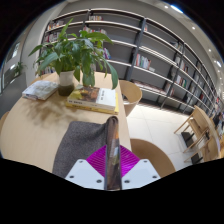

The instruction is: Fold towel

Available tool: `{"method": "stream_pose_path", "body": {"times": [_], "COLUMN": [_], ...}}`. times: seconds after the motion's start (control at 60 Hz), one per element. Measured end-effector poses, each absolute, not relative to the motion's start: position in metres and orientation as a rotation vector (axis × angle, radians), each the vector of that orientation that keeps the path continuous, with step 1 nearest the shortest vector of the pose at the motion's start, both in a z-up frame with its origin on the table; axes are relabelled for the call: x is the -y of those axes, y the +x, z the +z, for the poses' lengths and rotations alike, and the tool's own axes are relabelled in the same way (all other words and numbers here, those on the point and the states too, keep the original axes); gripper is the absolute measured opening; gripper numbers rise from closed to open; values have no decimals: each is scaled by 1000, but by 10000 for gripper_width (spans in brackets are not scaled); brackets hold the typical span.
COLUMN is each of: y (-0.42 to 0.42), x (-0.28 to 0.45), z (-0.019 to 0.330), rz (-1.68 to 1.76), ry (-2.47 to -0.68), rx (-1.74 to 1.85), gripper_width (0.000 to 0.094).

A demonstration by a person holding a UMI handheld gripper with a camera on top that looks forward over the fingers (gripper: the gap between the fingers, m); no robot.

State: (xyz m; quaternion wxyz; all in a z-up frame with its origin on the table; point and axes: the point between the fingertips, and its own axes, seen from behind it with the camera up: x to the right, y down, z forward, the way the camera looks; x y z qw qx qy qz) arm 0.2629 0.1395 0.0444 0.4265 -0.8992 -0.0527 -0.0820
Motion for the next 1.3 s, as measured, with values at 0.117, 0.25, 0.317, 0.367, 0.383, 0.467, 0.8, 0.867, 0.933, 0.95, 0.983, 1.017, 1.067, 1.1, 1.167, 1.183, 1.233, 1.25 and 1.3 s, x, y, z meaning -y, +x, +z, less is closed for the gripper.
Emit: {"method": "stream_pose_path", "body": {"times": [0.117, 0.25, 0.317, 0.367, 0.383, 0.467, 0.8, 0.867, 0.933, 0.95, 0.983, 1.017, 1.067, 1.1, 1.167, 1.183, 1.233, 1.25, 1.3], "y": [267, 253, 244, 235, 232, 214, 161, 153, 146, 145, 142, 139, 135, 133, 129, 128, 126, 125, 123], "x": [-128, -112, -99, -86, -81, -51, 82, 107, 125, 129, 138, 146, 158, 167, 179, 181, 186, 188, 191], "z": [52, 117, 156, 184, 194, 240, 309, 306, 304, 302, 299, 297, 294, 290, 287, 286, 287, 287, 288], "rz": [-234, -170, -141, -106, -93, -33, 7, 5, 0, -3, -10, -13, -15, -17, -22, -21, -23, -23, -22], "ry": [-2240, -2146, -2108, -2070, -2053, -1992, -1912, -1927, -1939, -1944, -1954, -1961, -1970, -1974, -1981, -1982, -1984, -1983, -1982], "rx": [187, 143, 101, 75, 64, 26, -27, -32, -20, -18, -14, -7, 4, 8, 18, 18, 24, 24, 20], "gripper_width": [645, 710, 759, 787, 788, 790, 790, 790, 791, 791, 791, 790, 790, 792, 796, 796, 795, 794, 794]}}
